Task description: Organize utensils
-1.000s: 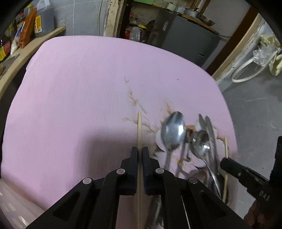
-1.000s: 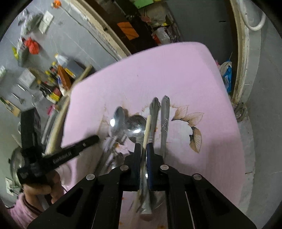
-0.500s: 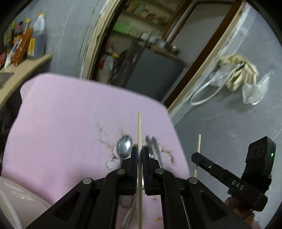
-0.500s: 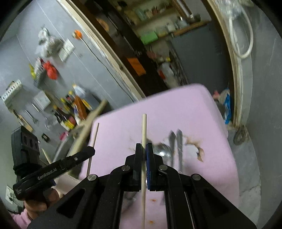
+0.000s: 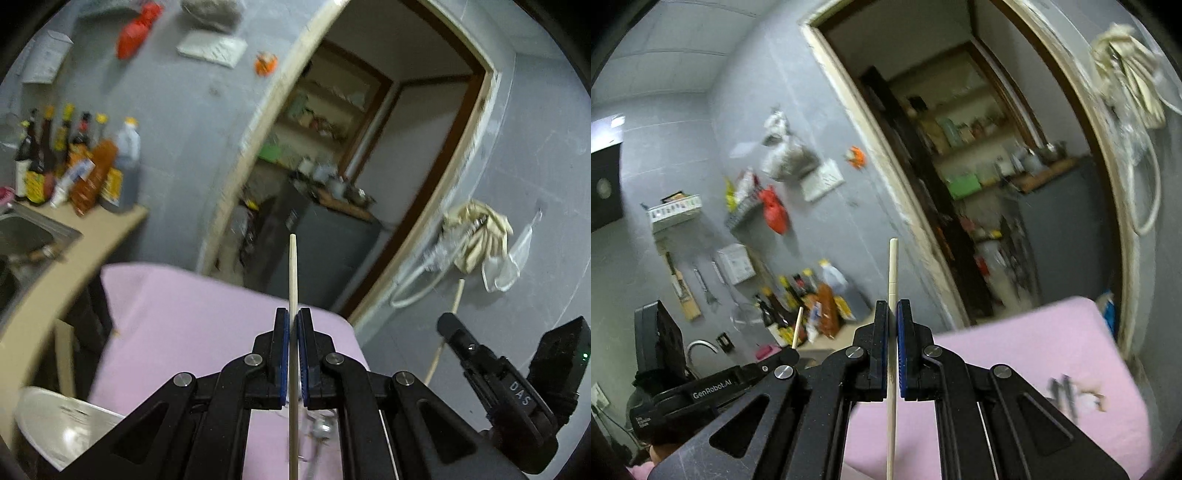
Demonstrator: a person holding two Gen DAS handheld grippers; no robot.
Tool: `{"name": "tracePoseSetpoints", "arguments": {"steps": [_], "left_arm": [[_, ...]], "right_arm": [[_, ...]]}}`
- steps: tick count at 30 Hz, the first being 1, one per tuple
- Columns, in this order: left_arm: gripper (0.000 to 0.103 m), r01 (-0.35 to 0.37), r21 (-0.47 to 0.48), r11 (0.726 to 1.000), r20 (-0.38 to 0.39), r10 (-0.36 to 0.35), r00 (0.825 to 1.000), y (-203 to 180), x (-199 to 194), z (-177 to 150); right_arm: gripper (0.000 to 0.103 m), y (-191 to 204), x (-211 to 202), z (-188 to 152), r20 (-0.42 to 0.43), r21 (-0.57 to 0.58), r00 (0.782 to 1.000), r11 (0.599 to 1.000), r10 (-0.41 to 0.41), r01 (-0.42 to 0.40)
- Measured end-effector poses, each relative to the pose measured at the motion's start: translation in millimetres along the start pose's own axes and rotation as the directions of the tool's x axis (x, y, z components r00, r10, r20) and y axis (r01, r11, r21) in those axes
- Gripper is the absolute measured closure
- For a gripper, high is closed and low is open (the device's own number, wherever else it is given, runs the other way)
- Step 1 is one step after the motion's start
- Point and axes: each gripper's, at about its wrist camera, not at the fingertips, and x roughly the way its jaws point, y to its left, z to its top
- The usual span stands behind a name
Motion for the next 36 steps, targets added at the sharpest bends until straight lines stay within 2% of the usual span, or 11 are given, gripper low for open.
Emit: {"name": "tracePoseSetpoints", "arguments": {"steps": [5,9,13,19,26,36], "left_arm": [[0.098,-0.046,-0.011,0.999,0.105,0.046,0.993,52,-37,18],[0.098,-0.077,-0.029,0.997,0.187,0.081,0.979,95,-57,25],[0.098,-0.076,-0.056,0.996,0.236,0.087,0.968,131,-61,20],[0.098,-0.050,-0.096,0.994,0.269,0.075,0.960,161,-49,-1],[0.098,-0.066,-0.068,0.995,0.299,0.084,0.951,165,-41,-18],[0.098,-0.110,0.068,0.992,0.322,0.082,0.943,148,-36,-46]], "right_arm": [[0.099,55,14,-14,0.072,-0.024,0.996,0.999,0.048,-0.047],[0.099,85,21,-32,0.114,-0.026,0.991,0.998,0.068,-0.066],[0.099,102,32,-56,0.130,-0.049,0.990,0.997,0.060,-0.054],[0.099,99,48,-89,0.097,-0.071,0.995,0.997,0.028,-0.021],[0.099,92,56,-112,0.063,-0.110,0.998,0.994,0.011,-0.004],[0.099,93,55,-127,0.036,-0.165,0.999,0.986,0.012,-0.006]]}}
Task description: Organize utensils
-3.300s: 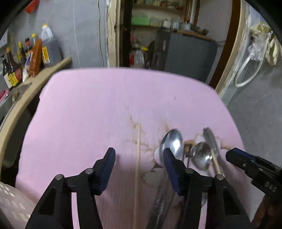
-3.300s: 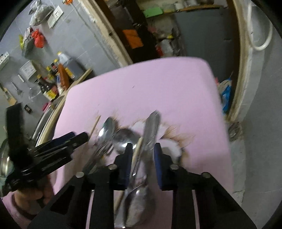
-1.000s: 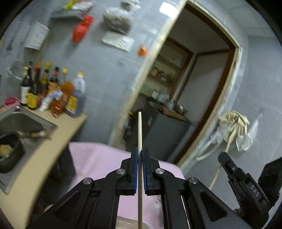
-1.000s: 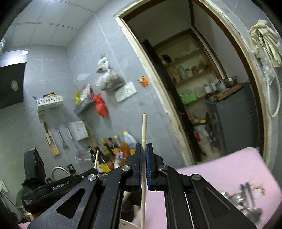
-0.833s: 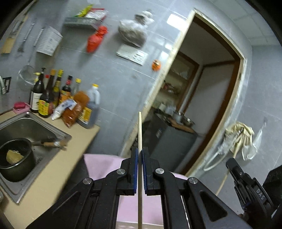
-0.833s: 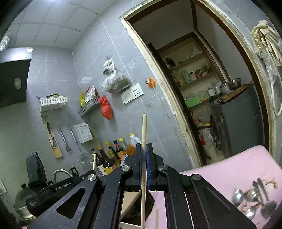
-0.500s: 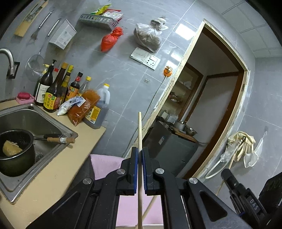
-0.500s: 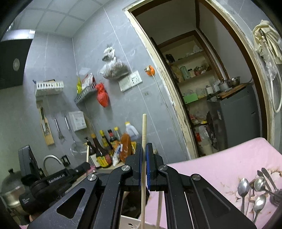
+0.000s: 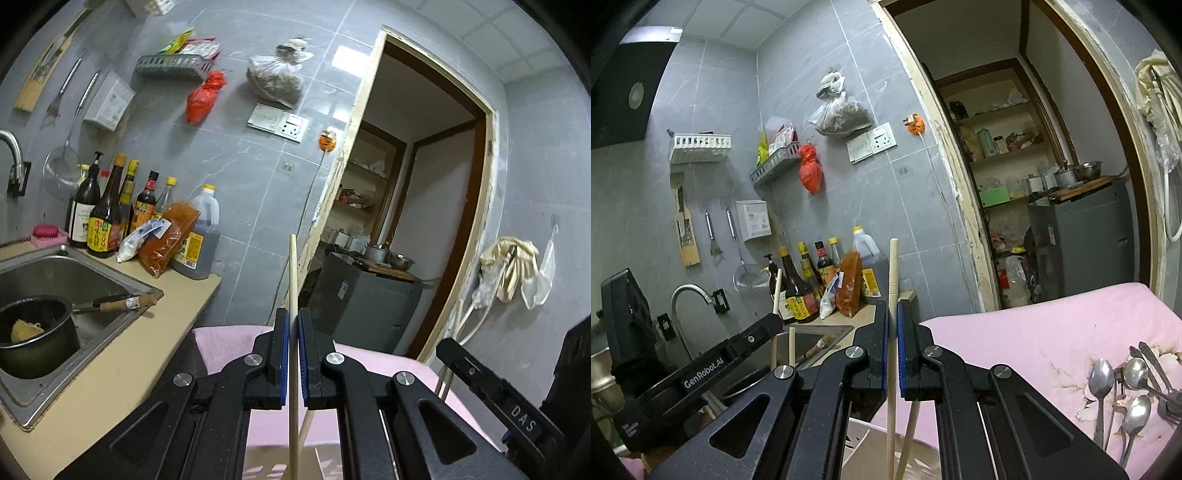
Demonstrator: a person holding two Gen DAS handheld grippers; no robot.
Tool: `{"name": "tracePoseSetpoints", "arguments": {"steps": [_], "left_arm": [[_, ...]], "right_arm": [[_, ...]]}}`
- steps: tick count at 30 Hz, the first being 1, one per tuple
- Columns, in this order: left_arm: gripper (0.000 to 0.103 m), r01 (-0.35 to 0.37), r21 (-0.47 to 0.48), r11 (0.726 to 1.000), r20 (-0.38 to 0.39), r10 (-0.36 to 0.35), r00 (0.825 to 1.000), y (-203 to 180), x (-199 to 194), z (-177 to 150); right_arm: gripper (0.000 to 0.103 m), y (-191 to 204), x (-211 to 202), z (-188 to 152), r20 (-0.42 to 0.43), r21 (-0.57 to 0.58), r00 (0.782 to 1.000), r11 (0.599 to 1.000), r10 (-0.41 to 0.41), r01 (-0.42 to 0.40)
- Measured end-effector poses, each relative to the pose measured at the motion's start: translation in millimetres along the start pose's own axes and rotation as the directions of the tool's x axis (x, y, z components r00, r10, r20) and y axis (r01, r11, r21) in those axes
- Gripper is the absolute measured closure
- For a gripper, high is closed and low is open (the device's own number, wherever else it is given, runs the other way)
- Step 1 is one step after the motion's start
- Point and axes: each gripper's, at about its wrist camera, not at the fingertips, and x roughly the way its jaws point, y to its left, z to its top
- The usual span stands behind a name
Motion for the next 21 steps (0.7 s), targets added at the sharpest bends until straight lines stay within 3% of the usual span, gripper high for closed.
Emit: {"name": "tracePoseSetpoints", "arguments": {"steps": [6,12,13,15,18,20,21], "left_arm": [[0.098,0.001,0.046,0.999,0.004,-0.001,1.000,-6,-6,-8],[0.098,0.018,0.043,0.999,-0.036,-0.017,0.999,-5,-8,-11],[0.098,0.024,0.043,0.999,-0.046,-0.022,0.999,-5,-9,-11],[0.097,0.037,0.040,0.999,-0.077,-0.034,0.996,-5,-9,-10],[0.083,0.045,0.029,0.999,-0.111,-0.041,0.993,-6,-11,-7],[0.069,0.045,0.011,0.999,-0.130,-0.043,0.991,-7,-12,-3],[0.068,0.044,0.000,0.999,-0.135,-0.044,0.990,-8,-14,1]], "right_arm": [[0.099,9,-2,-3,0.008,-0.069,1.000,0.998,-0.002,0.002],[0.098,8,-6,1,-0.006,-0.066,1.000,0.998,0.004,-0.005],[0.095,7,-7,3,-0.013,-0.063,1.000,0.998,0.004,-0.005],[0.076,4,-9,7,-0.025,-0.048,1.000,0.999,0.008,-0.009],[0.073,0,-13,15,-0.032,-0.023,0.999,1.000,0.014,-0.015],[0.073,-3,-17,22,-0.034,-0.009,0.999,1.000,0.014,-0.015],[0.073,-5,-21,28,-0.032,-0.002,0.999,1.000,0.012,-0.012]]}}
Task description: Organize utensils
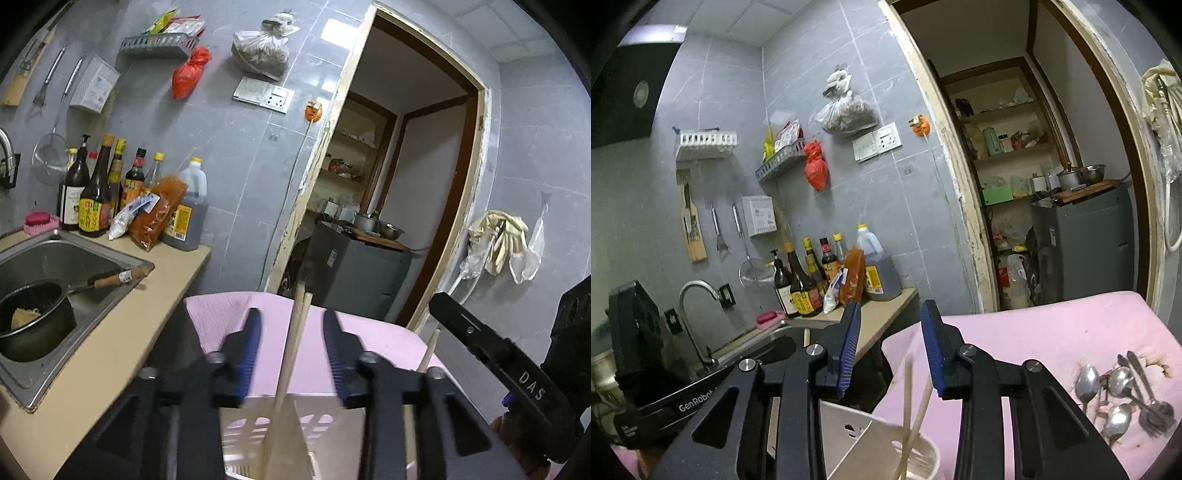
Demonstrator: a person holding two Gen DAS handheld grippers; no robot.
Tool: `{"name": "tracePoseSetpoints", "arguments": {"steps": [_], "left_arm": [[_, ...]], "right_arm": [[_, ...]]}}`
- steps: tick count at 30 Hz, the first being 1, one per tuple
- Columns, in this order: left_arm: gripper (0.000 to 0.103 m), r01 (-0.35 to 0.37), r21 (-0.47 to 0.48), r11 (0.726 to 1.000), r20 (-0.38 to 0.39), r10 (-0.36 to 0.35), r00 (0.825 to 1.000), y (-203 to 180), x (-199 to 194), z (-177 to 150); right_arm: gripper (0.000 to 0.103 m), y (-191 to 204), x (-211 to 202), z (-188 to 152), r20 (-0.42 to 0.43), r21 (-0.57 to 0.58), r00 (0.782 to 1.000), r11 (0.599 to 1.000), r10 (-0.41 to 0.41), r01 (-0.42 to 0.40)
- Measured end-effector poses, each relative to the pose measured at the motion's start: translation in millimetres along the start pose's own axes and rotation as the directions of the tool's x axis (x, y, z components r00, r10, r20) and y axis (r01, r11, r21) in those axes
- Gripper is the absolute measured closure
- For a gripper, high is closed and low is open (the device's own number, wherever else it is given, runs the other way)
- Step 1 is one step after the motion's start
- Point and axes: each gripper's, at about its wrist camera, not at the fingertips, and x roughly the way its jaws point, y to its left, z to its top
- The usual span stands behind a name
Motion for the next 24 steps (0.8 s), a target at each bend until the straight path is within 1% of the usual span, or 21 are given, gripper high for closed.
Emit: {"name": "tracePoseSetpoints", "arguments": {"steps": [1,3,5,6,8,9,10,11,12,13,14,16,18,20,22,24], "left_arm": [[0.067,-0.004,-0.005,1.000,-0.006,0.004,1.000,-2,-1,4],[0.067,-0.012,-0.004,1.000,-0.017,0.012,1.000,-10,-2,11],[0.062,-0.016,0.002,1.000,-0.020,0.016,1.000,-21,-4,19],[0.060,-0.014,0.007,1.000,-0.019,0.014,1.000,-27,-5,24],[0.052,-0.008,0.018,1.000,-0.009,0.008,1.000,-41,-6,30],[0.050,-0.002,0.024,1.000,-0.002,0.002,1.000,-49,-7,34],[0.046,0.005,0.028,1.000,0.003,-0.005,1.000,-58,-7,37],[0.041,0.008,0.031,0.999,0.006,-0.008,1.000,-66,-6,39],[0.039,0.012,0.036,0.999,0.011,-0.013,1.000,-74,-6,42],[0.035,0.018,0.042,0.999,0.020,-0.018,1.000,-83,-6,43],[0.029,0.022,0.047,0.999,0.025,-0.023,0.999,-90,-6,43],[0.022,0.033,0.059,0.998,0.037,-0.035,0.999,-109,-5,44],[0.016,0.043,0.068,0.997,0.045,-0.046,0.998,-124,-3,42],[0.006,0.049,0.085,0.995,0.050,-0.053,0.997,-143,-1,39],[0.001,0.046,0.113,0.993,0.055,-0.052,0.997,-163,4,33],[0.001,0.044,0.135,0.990,0.055,-0.052,0.997,-180,9,26]], "right_arm": [[0.072,-2,-3,6,0.001,0.004,1.000,1.000,-0.005,0.005],[0.056,-7,-9,16,0.002,0.012,1.000,1.000,-0.018,0.018],[0.047,-15,-18,29,0.012,0.025,0.999,0.999,-0.032,0.032],[0.045,-19,-23,35,0.016,0.028,0.999,0.999,-0.045,0.045],[0.036,-30,-32,46,0.022,0.032,0.997,0.997,-0.073,0.072],[0.034,-38,-38,52,0.024,0.037,0.995,0.995,-0.092,0.091],[0.030,-42,-42,56,0.026,0.038,0.994,0.994,-0.103,0.102],[0.026,-49,-48,61,0.030,0.037,0.992,0.992,-0.119,0.117],[0.021,-56,-55,66,0.036,0.032,0.990,0.990,-0.136,0.135],[0.018,-61,-60,70,0.041,0.026,0.988,0.988,-0.151,0.150],[0.013,-68,-67,74,0.046,0.020,0.985,0.986,-0.169,0.168],[0.007,-83,-79,79,0.049,0.006,0.978,0.980,-0.201,0.201],[0.005,-95,-87,84,0.050,-0.007,0.972,0.973,-0.228,0.229],[0.002,-108,-95,88,0.049,-0.021,0.966,0.967,-0.252,0.254],[0.002,-123,-104,88,0.045,-0.039,0.959,0.959,-0.280,0.281],[0.002,-137,-108,89,0.037,-0.056,0.953,0.952,-0.300,0.302]]}}
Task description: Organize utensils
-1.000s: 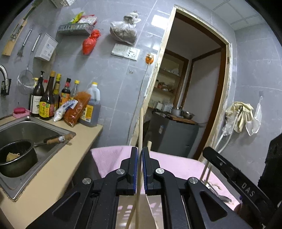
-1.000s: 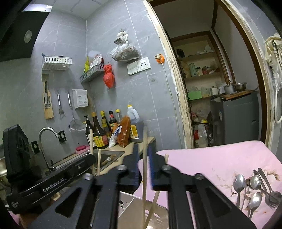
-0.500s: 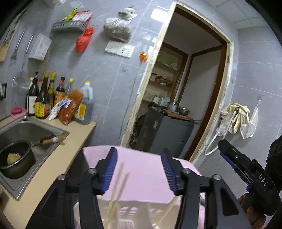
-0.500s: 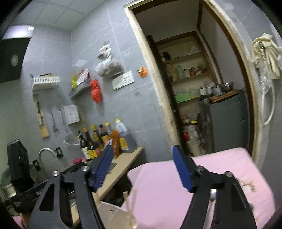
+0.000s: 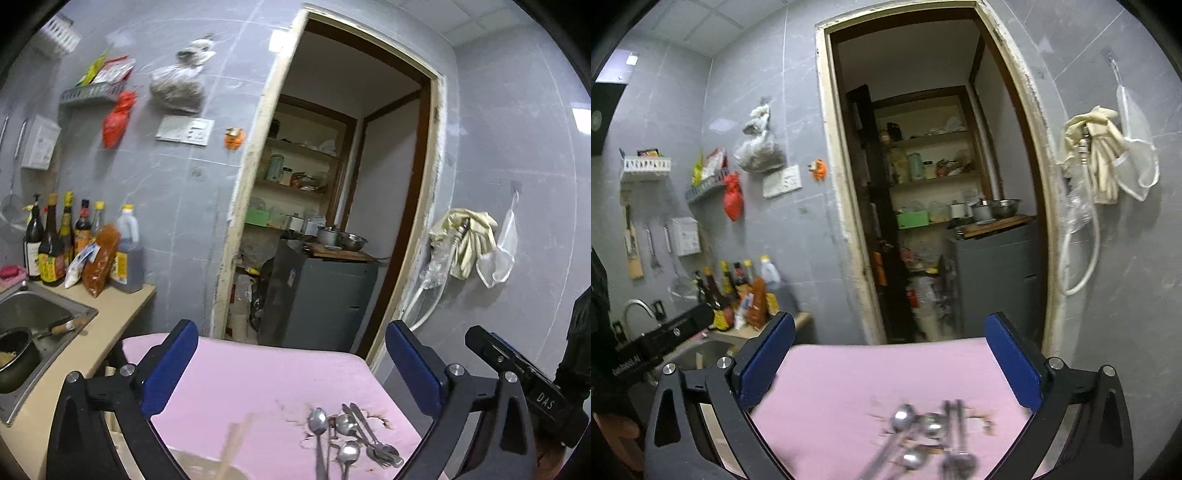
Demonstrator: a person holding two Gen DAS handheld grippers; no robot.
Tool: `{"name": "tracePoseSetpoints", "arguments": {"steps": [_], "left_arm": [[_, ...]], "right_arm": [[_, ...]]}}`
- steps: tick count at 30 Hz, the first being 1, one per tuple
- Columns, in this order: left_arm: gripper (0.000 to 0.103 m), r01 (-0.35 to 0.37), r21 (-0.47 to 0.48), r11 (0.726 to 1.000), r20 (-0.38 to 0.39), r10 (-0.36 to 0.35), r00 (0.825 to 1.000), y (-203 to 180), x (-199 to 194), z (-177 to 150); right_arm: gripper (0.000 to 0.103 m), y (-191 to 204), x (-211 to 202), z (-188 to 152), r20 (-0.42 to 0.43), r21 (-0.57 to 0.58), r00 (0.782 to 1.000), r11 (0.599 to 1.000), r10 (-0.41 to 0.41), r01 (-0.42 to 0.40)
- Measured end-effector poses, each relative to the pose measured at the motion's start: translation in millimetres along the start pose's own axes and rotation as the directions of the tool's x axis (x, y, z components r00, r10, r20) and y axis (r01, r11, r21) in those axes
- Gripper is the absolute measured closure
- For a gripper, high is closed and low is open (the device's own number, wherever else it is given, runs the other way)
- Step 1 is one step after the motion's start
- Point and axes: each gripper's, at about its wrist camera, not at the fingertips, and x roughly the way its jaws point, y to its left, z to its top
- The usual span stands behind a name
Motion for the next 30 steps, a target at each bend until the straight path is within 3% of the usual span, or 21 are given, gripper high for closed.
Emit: {"name": "tracePoseSetpoints", "arguments": {"steps": [6,13,22,30], "left_arm": [[0.001,-0.011,0.023,1.000,-0.035,0.012,0.999,-40,24,-21],[0.001,-0.030,0.030,0.999,-0.137,0.034,0.990,-65,59,-51],[0.001,-0.058,0.028,0.998,-0.263,0.063,0.963,-67,108,-83],[0.004,-0.056,0.007,0.998,-0.355,0.054,0.933,-57,152,-107]], "right_arm": [[0.002,-41,6,-5,-0.044,-0.028,0.999,0.999,-0.018,0.017],[0.002,-89,36,-31,-0.155,0.012,0.988,1.000,-0.017,0.019],[0.003,-114,90,-76,-0.304,0.054,0.952,0.998,0.038,-0.023],[0.039,-123,145,-113,-0.442,0.091,0.889,0.992,0.118,-0.087]]}}
